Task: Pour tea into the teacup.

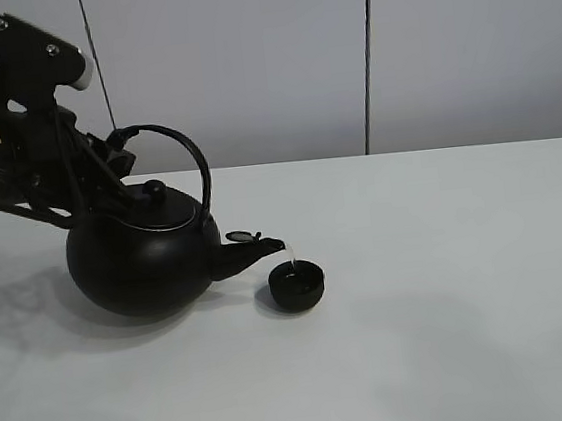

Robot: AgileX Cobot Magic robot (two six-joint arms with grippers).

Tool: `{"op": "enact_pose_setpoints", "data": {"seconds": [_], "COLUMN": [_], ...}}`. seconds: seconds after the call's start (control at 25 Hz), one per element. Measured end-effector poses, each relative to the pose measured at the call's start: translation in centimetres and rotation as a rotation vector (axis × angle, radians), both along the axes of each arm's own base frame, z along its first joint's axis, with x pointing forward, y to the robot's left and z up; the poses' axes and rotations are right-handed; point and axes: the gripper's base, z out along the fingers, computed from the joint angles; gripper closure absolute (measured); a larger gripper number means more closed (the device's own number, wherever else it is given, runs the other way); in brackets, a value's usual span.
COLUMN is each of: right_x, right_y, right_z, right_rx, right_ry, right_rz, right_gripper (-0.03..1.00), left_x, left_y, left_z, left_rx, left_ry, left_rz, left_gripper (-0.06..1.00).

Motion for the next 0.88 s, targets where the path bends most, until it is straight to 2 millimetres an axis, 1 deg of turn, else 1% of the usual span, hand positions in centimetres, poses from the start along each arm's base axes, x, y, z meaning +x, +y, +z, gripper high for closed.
{"op": "enact_pose_setpoints", "data": {"seconds": [0.32,0.68,0.88], "right_x": [0.00,0.00,0.00], "right_y": [0.00,0.00,0.00], "right_z": [0.00,0.00,0.00], "right_rx": [0.000,0.000,0.000], "right_ry": [0.000,0.000,0.000], "right_rz": [0.000,0.000,0.000], "right_gripper": [0.47,0.47,0.47], "left_x": [0.00,0.07,-0.25], "left_y": [0.00,-0.02,0.36], "left_z": [0.00,0.19,0.11], "left_rx": [-0.014,-0.241,-0.285], "left_ry": [0.006,0.076,0.045], "left_rz": [0.006,0.098,0.111], "left_gripper": [0.83,0.83,0.83]}}
